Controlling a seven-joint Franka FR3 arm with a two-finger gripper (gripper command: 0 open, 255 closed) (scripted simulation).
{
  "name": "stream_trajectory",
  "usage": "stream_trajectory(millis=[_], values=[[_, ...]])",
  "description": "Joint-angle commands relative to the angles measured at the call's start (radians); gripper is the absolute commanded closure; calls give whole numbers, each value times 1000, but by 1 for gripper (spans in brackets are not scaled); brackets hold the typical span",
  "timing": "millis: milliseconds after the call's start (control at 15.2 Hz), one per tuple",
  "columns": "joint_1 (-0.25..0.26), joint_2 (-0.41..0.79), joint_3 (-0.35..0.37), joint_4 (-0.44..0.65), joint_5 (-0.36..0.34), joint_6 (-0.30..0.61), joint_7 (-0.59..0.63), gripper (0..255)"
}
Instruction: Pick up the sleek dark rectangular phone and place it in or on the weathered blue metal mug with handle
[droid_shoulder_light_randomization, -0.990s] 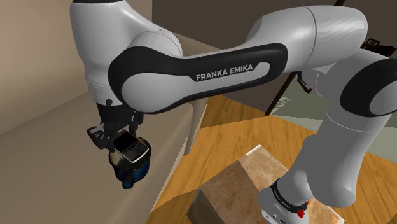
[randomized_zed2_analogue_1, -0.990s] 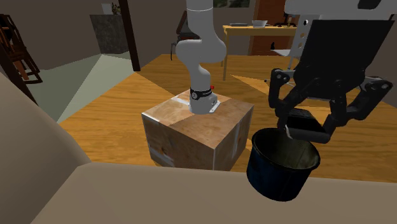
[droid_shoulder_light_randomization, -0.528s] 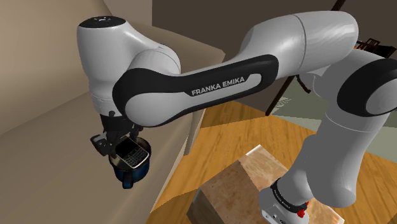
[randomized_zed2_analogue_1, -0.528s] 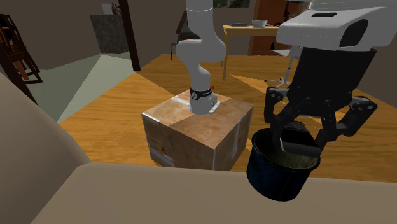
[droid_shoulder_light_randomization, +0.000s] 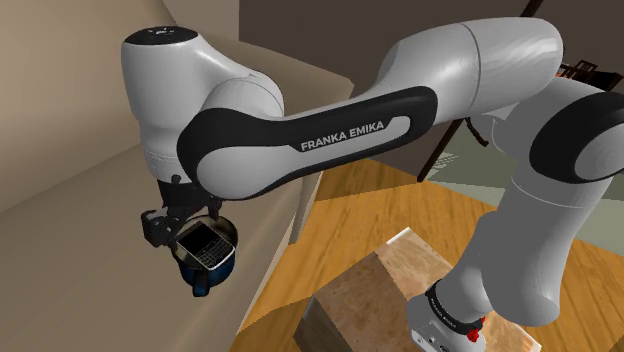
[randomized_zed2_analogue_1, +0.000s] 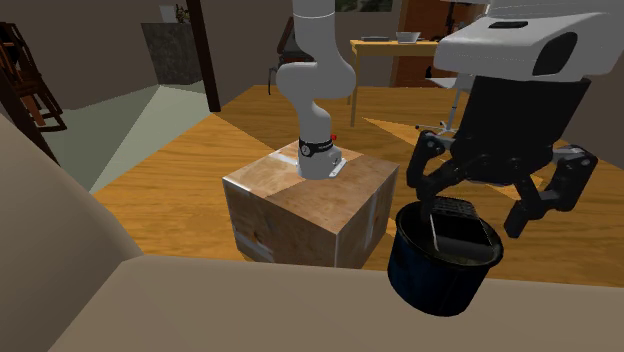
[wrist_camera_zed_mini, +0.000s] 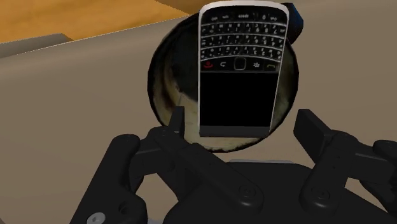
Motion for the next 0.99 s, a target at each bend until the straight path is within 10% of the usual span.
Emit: stream_trajectory(millis=[0, 924], values=[[0, 0, 0, 0, 0, 0, 0, 0], [3, -20, 6, 102, 12, -119, -9, 0]])
